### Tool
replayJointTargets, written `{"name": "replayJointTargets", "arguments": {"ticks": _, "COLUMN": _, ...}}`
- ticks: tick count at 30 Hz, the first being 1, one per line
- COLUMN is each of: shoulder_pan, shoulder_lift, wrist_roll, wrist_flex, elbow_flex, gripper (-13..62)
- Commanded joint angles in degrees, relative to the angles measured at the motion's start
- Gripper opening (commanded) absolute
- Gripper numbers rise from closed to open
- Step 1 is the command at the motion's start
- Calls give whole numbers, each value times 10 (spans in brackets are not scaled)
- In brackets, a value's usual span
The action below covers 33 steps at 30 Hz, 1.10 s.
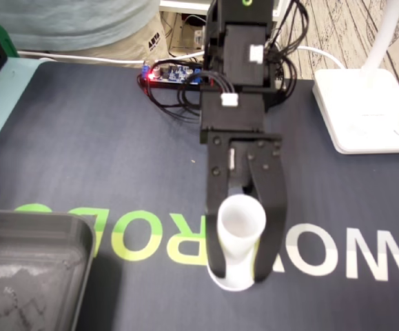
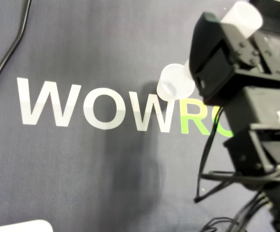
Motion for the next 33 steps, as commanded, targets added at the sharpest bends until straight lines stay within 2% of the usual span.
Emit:
{"name": "replayJointTargets", "arguments": {"ticks": 1, "shoulder_pan": -1, "shoulder_lift": -4, "wrist_roll": -11, "wrist_flex": -63, "elbow_flex": -11, "gripper": 50}}
{"name": "replayJointTargets", "arguments": {"ticks": 22, "shoulder_pan": -16, "shoulder_lift": -98, "wrist_roll": -22, "wrist_flex": -137, "elbow_flex": 9, "gripper": 56}}
{"name": "replayJointTargets", "arguments": {"ticks": 27, "shoulder_pan": -14, "shoulder_lift": -106, "wrist_roll": -22, "wrist_flex": -138, "elbow_flex": 16, "gripper": 155}}
{"name": "replayJointTargets", "arguments": {"ticks": 33, "shoulder_pan": -14, "shoulder_lift": -106, "wrist_roll": -21, "wrist_flex": -160, "elbow_flex": 32, "gripper": 228}}
